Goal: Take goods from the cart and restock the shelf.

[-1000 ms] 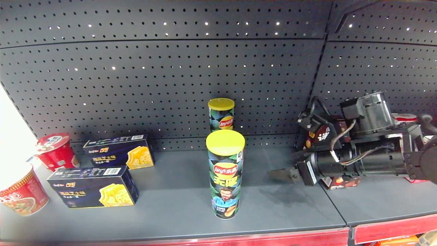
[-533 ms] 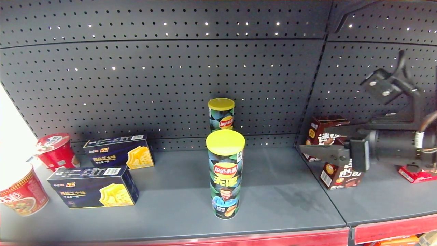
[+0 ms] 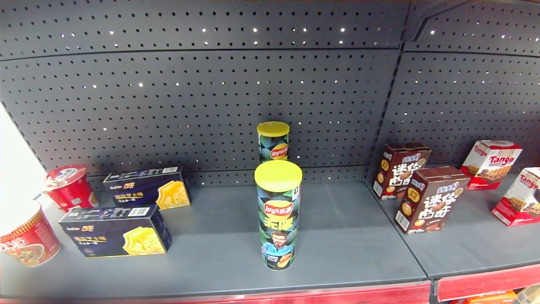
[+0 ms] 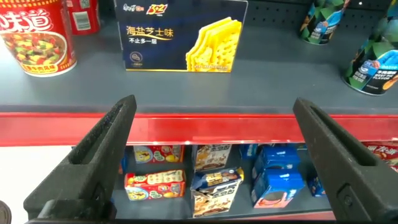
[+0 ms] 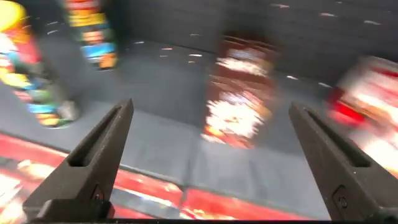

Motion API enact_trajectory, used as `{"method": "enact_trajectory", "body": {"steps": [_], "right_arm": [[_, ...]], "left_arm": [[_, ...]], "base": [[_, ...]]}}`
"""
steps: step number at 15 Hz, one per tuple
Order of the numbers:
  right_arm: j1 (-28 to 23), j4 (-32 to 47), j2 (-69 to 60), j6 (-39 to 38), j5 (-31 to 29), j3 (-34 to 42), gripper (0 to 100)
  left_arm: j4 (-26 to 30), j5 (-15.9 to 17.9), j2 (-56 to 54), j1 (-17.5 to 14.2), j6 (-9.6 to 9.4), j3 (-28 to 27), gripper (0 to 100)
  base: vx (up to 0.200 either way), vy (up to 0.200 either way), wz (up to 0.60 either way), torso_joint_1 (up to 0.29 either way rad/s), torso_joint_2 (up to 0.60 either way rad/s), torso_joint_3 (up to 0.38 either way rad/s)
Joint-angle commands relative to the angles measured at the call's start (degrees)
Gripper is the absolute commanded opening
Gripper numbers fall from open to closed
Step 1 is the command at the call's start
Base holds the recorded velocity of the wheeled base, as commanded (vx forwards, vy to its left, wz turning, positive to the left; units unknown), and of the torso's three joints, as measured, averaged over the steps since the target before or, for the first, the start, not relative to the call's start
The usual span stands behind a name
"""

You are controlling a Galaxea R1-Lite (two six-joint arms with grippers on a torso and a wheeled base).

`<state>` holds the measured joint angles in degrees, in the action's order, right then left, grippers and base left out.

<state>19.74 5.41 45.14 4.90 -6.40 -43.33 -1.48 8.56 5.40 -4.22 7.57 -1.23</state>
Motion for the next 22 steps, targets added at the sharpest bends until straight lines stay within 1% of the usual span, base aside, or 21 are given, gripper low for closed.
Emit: {"method": "enact_trajectory", "body": {"steps": [1,3,4,6,7,8,9,11,12,13,15,16,18,19,20,22], "right_arm": [[-4.3,2.1,-15.1,-0.1,-6.3,7.7,100],[-9.5,4.7,-21.4,0.2,-8.2,11.8,100],[-15.0,6.5,-26.2,0.2,-8.5,14.5,100],[-21.2,8.5,-32.6,0.1,-8.0,18.9,100],[-23.3,8.7,-39.3,0.0,-7.8,23.8,100],[-23.3,8.7,-41.7,0.0,-7.8,25.3,100],[-22.4,8.0,-45.1,-0.9,-7.3,28.1,100],[-20.7,5.7,-45.1,-1.6,-4.7,30.7,100],[-20.7,5.7,-45.1,-1.6,-4.7,30.7,100],[-20.4,2.1,-45.1,-1.9,-4.8,36.6,100],[-20.4,-6.6,-45.1,-2.4,-3.8,42.3,100],[-20.4,-9.4,-45.1,-3.0,-2.1,43.2,100],[-20.4,-9.1,-45.1,-4.2,-1.9,43.2,100],[-20.4,-9.0,-45.1,-6.3,-1.7,43.1,100],[-20.4,-9.0,-45.1,-7.0,-1.8,43.1,100],[-20.4,-9.0,-45.1,-6.4,-1.6,43.1,100]], "left_arm": [[0.0,1.0,0.0,0.0,0.08,0.0,100],[0.1,1.5,0.0,0.0,0.25,-0.1,100],[0.1,1.6,0.0,0.0,0.25,-0.1,100],[0.1,1.7,0.0,0.1,0.08,-0.1,100],[0.1,1.7,0.0,0.4,0.08,-0.1,100],[0.1,1.6,0.0,0.4,0.08,-0.1,100],[0.1,1.6,-0.1,0.4,0.08,-0.1,100],[0.1,1.6,0.0,0.4,0.08,-0.1,100],[0.1,1.6,0.0,0.4,0.08,-0.1,100],[-0.3,1.3,-0.1,0.4,-0.01,0.1,100],[-0.7,1.2,-0.1,0.4,-0.10,0.4,100],[-0.9,1.3,-0.2,0.4,-0.28,0.5,100],[-1.0,1.8,-0.2,0.4,-0.36,0.5,100],[-0.9,1.7,-0.3,0.5,-2.65,0.5,100],[-0.9,1.6,-0.3,0.6,-4.32,0.7,100],[-0.9,1.7,-0.3,0.6,-6.25,0.7,100]], "base": [[0.000,0.000,0.00,0.000,0.00,0.000],[0.000,0.000,0.00,0.000,0.00,0.000],[0.000,0.000,0.00,0.000,0.00,0.000],[0.000,0.000,0.00,0.000,0.00,0.000],[0.000,0.000,0.00,0.000,0.00,0.000],[0.000,0.000,0.00,0.000,0.00,0.000],[0.000,0.000,0.00,0.000,0.00,0.000],[0.000,0.000,0.00,0.000,0.00,0.000],[0.000,0.000,0.00,0.000,0.00,0.000],[0.000,0.000,0.00,0.000,0.00,0.000],[0.000,0.000,0.00,0.000,0.00,0.000],[0.000,0.000,0.00,0.000,0.00,0.000],[0.000,0.000,0.00,0.000,0.00,0.000],[0.000,0.000,0.00,0.000,0.00,0.000],[0.000,0.000,0.00,0.000,0.00,0.000],[0.000,0.000,0.00,0.000,0.00,0.000]]}}
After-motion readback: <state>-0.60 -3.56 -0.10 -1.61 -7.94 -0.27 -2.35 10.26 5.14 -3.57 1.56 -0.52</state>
